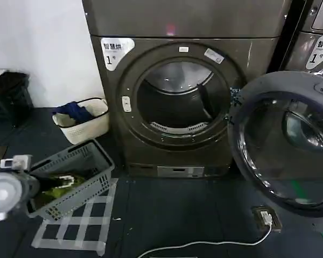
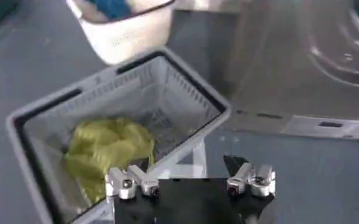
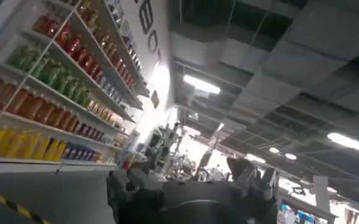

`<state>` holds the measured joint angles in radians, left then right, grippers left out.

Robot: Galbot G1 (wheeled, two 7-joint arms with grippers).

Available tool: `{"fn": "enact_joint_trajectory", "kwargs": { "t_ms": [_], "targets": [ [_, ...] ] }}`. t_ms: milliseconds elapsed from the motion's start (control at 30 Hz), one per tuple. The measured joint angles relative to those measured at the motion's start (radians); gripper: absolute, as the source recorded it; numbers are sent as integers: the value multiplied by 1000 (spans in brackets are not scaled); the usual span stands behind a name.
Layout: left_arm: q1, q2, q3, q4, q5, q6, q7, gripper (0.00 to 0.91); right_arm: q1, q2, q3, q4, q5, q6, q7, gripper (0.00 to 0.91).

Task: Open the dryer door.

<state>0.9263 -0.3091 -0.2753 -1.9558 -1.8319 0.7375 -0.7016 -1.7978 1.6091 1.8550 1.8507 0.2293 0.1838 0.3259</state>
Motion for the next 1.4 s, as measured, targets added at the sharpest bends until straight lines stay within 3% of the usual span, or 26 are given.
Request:
{"fn": "enact_joint_trajectory", "kwargs": {
  "t_ms": [267,800,1400],
  "targets": [
    [-78,7,-6,130,-193,0,-51,907,-4,0,-10,-23,-1,23,0,907],
    [-283,-40,53,401,-324,-1,-84,907,-5,0,-11,-38,-1,27,-2,907],
    [-284,-43,61,463,-302,-1,-89,907,-1,0,-6,-59,0,35,10,907]
  ]
}}
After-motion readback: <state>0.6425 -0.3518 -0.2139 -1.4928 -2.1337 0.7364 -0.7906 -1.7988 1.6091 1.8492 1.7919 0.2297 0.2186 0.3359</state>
